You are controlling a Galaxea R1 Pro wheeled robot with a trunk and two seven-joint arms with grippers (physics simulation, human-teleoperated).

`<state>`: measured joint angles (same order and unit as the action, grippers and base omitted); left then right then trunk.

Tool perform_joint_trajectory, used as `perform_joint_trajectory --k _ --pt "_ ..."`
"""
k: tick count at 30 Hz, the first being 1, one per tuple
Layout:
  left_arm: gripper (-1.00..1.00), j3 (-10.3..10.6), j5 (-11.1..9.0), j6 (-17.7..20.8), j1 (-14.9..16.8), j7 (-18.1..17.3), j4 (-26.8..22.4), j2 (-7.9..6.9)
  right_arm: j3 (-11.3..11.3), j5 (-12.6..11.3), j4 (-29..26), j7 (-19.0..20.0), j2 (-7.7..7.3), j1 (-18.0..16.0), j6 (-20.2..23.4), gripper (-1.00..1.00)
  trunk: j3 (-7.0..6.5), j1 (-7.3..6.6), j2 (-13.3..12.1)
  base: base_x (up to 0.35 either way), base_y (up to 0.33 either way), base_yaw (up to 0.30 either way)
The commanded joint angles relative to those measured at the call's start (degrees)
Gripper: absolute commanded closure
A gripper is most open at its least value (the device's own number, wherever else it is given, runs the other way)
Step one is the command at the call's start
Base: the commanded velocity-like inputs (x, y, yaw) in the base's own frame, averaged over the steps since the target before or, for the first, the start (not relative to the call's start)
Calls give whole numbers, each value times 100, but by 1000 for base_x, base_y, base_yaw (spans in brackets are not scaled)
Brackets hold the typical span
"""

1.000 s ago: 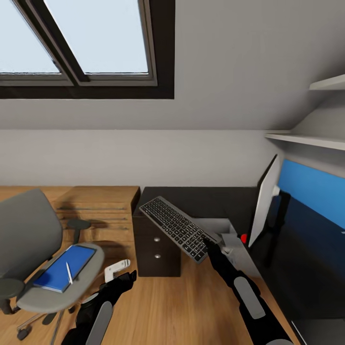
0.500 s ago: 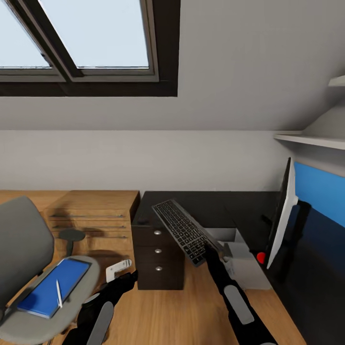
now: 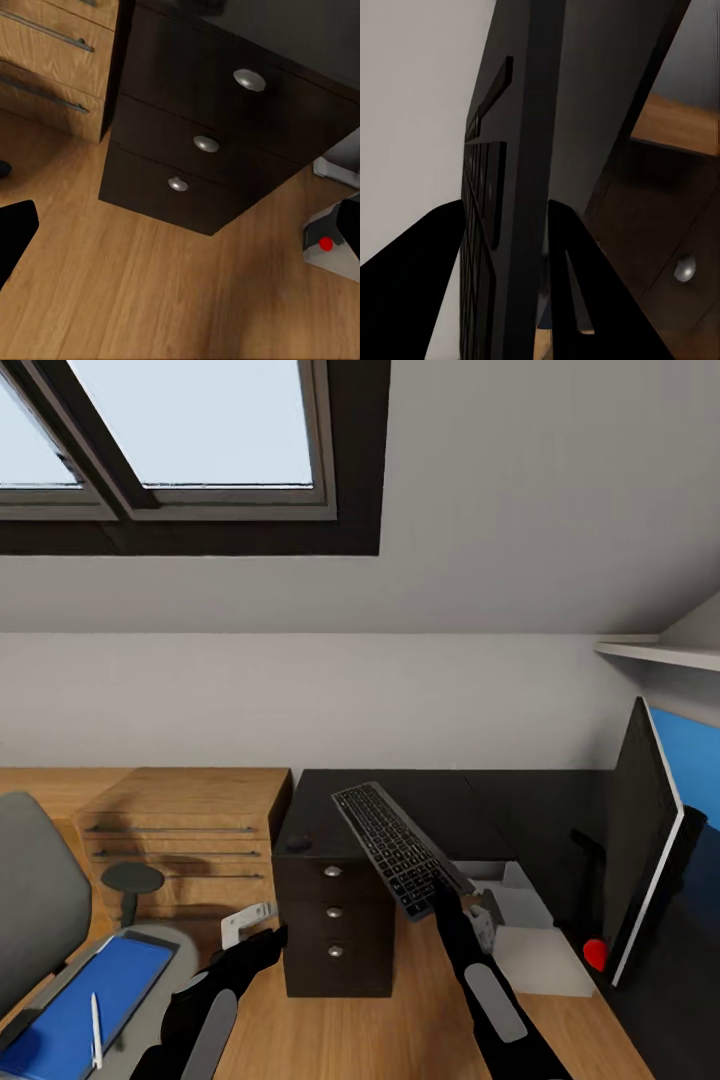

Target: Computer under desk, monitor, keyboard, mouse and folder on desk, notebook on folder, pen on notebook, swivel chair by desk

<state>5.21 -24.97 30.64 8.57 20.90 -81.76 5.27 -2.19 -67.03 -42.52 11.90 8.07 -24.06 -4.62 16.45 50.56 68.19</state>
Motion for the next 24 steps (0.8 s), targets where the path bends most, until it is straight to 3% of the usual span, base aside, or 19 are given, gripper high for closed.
perform_joint_trajectory --k 1,12,15,17,20,24 --pt "-100 7 -60 12 4 54 -7 -4 -4 -53 23 38 15 -6 -89 100 7 4 5 329 6 0" --pt "-100 4 -60 12 4 60 -7 -3 -5 -59 111 -65 52 -7 -764 100 7 4 5 319 1 0" --pt "-100 -1 -77 12 4 38 -9 -4 -1 -64 186 -540 54 -7 -1171 100 7 4 5 103 0 0" --pt "-100 -2 -81 12 4 27 -32 -2 -1 -79 195 -635 55 -5 -1239 100 7 4 5 16 0 0" --pt "-100 -2 -85 12 4 22 -55 -5 -1 -397 198 -680 55 -8 -1271 100 7 4 5 7 0 0" --pt "-100 -2 -86 12 4 20 -80 -7 10 -1162 200 -692 53 -5 -1280 100 7 4 5 2 0 0"
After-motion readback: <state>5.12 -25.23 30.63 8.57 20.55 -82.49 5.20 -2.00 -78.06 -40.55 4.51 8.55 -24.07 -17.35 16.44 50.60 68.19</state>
